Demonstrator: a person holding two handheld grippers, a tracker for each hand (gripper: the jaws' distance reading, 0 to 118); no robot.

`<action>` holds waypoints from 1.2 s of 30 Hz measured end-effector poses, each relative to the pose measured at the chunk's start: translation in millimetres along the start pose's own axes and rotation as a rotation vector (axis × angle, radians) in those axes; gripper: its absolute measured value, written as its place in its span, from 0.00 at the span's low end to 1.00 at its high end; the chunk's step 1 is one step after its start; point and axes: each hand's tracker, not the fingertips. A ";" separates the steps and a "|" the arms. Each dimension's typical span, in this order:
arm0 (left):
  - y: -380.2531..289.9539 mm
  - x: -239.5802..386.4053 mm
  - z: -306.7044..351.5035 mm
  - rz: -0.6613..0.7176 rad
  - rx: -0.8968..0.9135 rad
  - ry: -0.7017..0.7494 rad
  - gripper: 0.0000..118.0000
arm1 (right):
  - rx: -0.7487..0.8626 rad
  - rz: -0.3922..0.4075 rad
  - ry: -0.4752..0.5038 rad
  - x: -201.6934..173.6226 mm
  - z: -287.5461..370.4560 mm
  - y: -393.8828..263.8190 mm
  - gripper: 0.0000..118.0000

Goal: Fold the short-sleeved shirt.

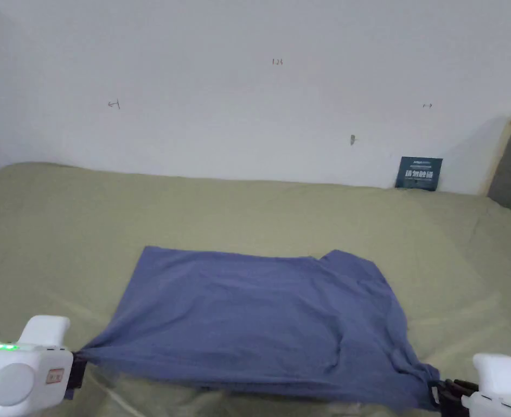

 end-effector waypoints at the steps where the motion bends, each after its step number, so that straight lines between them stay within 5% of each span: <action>1: -9.3 -0.6 3.2 -0.004 -0.014 -0.006 0.04 | -0.005 0.012 0.004 -3.0 8.3 -9.1 0.03; 17: -71.1 -8.3 17.2 0.022 -0.071 -0.029 0.06 | -0.082 0.016 0.013 -6.1 20.3 -40.3 0.09; 18: -72.0 -9.1 18.3 0.039 -0.068 -0.039 0.13 | -0.074 0.016 0.004 -7.2 22.9 -41.0 0.18; 19: -73.0 -11.1 19.0 0.050 -0.063 -0.040 0.39 | -0.058 0.011 -0.008 -9.0 24.7 -41.1 0.43; 20: -74.3 -12.0 18.6 0.058 -0.072 -0.046 0.77 | -0.052 -0.005 -0.009 -9.6 27.4 -40.4 0.64; 21: -76.5 -11.2 21.4 0.062 -0.076 -0.044 1.00 | -0.048 -0.002 -0.003 -4.9 29.2 -37.9 0.72; 27: -76.2 -9.6 56.5 0.072 0.015 -0.046 0.91 | -0.047 0.001 -0.023 -10.8 38.8 -31.1 0.70; 28: -77.7 -8.8 61.4 0.075 0.042 -0.035 0.81 | -0.032 -0.008 -0.011 -12.3 41.0 -29.1 0.69; 29: -77.8 -10.5 65.9 0.080 0.050 -0.028 0.60 | 0.005 -0.024 0.023 -10.0 43.9 -32.4 0.66; 30: -78.4 -13.5 68.9 0.099 0.055 -0.017 0.10 | 0.006 -0.017 0.007 -11.2 46.0 -33.2 0.48; 31: -78.9 -13.5 71.1 0.105 0.054 -0.020 0.00 | 0.016 -0.006 -0.005 -12.1 47.0 -33.4 0.18; 32: -81.2 -17.0 71.8 0.119 0.056 -0.005 0.00 | 0.034 -0.003 -0.025 -12.0 45.8 -33.6 0.01; 36: -89.8 -33.9 62.2 0.167 0.016 -0.029 0.00 | 0.026 -0.046 -0.009 -8.7 36.7 -35.9 0.01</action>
